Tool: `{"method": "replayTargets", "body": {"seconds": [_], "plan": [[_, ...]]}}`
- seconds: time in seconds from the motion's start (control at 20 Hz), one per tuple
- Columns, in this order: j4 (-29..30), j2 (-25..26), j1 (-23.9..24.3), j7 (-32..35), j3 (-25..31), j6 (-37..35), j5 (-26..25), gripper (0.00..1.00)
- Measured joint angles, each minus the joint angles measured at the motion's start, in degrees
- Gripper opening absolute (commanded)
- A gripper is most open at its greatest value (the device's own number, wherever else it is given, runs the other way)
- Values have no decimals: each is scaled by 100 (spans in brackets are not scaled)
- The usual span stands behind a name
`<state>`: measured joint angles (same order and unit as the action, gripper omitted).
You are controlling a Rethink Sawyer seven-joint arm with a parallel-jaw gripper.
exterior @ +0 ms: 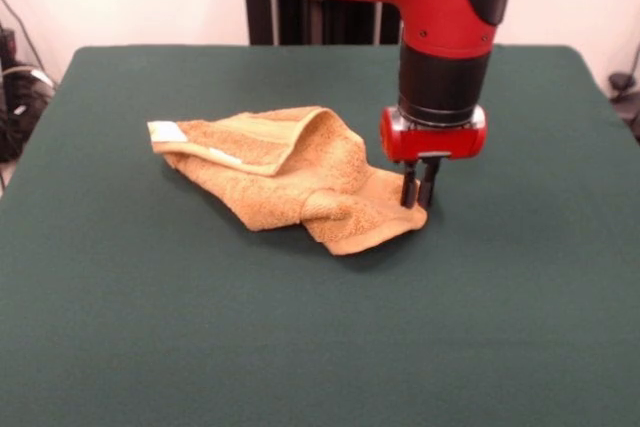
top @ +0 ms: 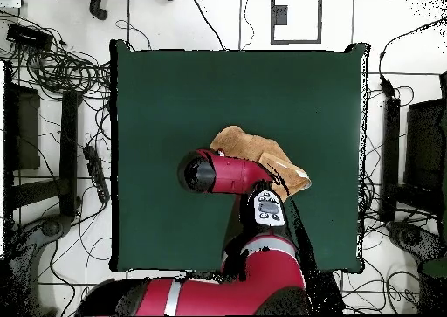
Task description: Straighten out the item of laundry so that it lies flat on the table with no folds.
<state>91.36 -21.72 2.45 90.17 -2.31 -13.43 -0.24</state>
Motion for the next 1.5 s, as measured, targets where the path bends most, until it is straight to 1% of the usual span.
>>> {"method": "replayTargets", "body": {"seconds": [0.6, 0.8, 0.9, 0.95, 1.0, 1.05, 1.1, 1.25, 1.5], "plan": [[-21, 4, -20, 0, -34, 0, -1, 0], [32, -91, -37, 0, -61, -1, -1, 0], [173, -288, -88, 0, -104, -20, 2, 0], [293, -465, -159, 0, -154, -61, 14, 0], [329, -521, -185, 0, -171, -79, 15, 0], [527, -853, -380, 4, -296, -218, 67, 0], [581, -950, -442, 4, -333, -265, 88, 0], [835, -1465, -787, 8, -530, -590, 212, 0], [1088, -2047, -1197, 61, -711, -996, 450, 0]]}}
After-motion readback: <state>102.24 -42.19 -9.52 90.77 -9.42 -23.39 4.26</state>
